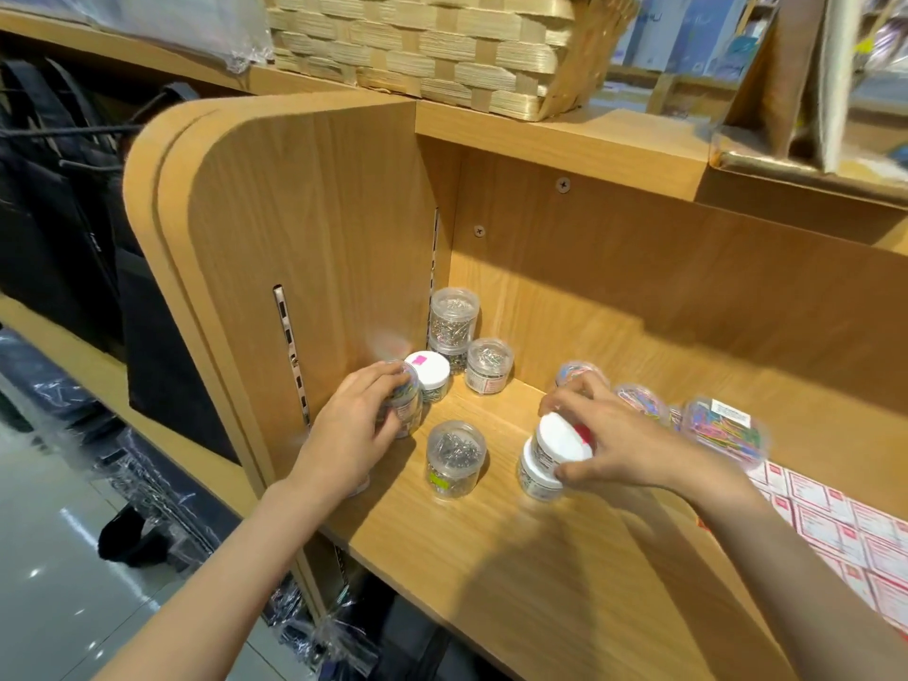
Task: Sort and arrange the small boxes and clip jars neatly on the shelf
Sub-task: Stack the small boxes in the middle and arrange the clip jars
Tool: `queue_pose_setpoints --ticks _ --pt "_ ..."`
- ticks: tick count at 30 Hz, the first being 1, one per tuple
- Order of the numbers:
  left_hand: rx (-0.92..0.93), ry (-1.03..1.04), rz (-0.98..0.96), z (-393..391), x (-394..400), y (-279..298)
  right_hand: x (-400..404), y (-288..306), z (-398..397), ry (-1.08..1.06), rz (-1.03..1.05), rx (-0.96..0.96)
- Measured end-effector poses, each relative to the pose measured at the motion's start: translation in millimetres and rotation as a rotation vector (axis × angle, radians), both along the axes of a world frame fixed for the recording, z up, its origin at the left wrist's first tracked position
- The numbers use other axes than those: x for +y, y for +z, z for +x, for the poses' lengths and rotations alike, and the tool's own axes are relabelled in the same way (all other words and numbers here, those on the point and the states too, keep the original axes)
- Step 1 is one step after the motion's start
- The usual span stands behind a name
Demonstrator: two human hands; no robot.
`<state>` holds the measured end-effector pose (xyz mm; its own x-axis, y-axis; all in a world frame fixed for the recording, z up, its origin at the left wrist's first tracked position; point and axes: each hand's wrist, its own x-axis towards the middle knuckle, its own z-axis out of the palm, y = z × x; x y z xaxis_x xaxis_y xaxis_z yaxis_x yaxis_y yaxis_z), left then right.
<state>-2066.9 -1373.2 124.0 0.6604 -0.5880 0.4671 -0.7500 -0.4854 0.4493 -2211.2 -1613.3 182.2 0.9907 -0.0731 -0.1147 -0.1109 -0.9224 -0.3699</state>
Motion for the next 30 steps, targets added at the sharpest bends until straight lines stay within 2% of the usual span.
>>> queue_pose_setpoints --ticks 3,5,8,11,16,21,24,30 --pt "-0.001 -0.008 0.016 1 1 1 1 1 5 0.029 -0.099 0.016" --pt "-0.004 -0.010 0.015 0 3 1 5 11 19 0.067 -0.158 -0.050" --pt "-0.054 -0.009 -0.003 -4 7 -1 18 18 55 0.119 -0.131 -0.131" --pt "-0.110 -0.012 0.008 -4 15 -4 36 6 102 0.232 -0.124 -0.049" --pt "-0.089 -0.025 0.042 -2 20 -2 52 -15 138 0.313 -0.220 0.050" --pt "-0.072 -0.037 -0.010 1 19 -6 45 -16 132 0.313 -0.260 0.006" --pt "-0.074 -0.028 -0.017 -1 18 -5 36 -15 122 0.269 -0.222 0.049" --pt "-0.083 -0.011 -0.028 -4 16 -6 15 -14 99 0.220 -0.309 0.086"
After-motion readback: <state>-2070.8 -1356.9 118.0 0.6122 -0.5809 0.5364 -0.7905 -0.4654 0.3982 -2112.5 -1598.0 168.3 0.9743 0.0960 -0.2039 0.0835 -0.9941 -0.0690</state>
